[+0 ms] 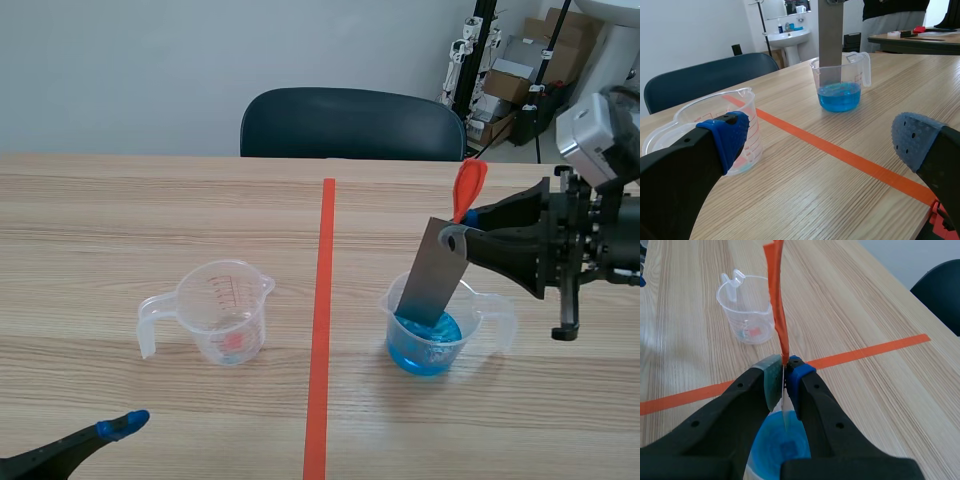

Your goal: Do the redox reaction experiment. raise the plate out of the solution

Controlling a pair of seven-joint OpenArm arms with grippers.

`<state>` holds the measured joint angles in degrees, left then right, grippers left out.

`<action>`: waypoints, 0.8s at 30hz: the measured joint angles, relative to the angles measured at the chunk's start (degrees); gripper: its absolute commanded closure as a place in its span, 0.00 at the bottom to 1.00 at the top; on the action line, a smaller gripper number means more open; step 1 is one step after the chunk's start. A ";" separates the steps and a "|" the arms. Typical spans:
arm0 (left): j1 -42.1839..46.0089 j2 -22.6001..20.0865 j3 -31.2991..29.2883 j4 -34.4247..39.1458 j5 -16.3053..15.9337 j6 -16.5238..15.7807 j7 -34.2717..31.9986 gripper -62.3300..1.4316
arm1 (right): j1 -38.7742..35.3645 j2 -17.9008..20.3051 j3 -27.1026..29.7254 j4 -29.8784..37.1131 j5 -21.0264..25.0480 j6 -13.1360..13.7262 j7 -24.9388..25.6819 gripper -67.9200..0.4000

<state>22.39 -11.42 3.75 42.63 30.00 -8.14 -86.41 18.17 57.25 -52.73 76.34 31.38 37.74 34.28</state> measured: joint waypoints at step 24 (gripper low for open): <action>0.00 0.00 0.00 0.00 0.00 0.00 0.00 0.03 | 0.02 16.76 0.00 14.84 15.50 0.00 -1.62 0.99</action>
<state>22.39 -11.42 3.75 42.63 30.00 -8.14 -86.41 18.20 74.02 -52.73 91.18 46.87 37.74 32.67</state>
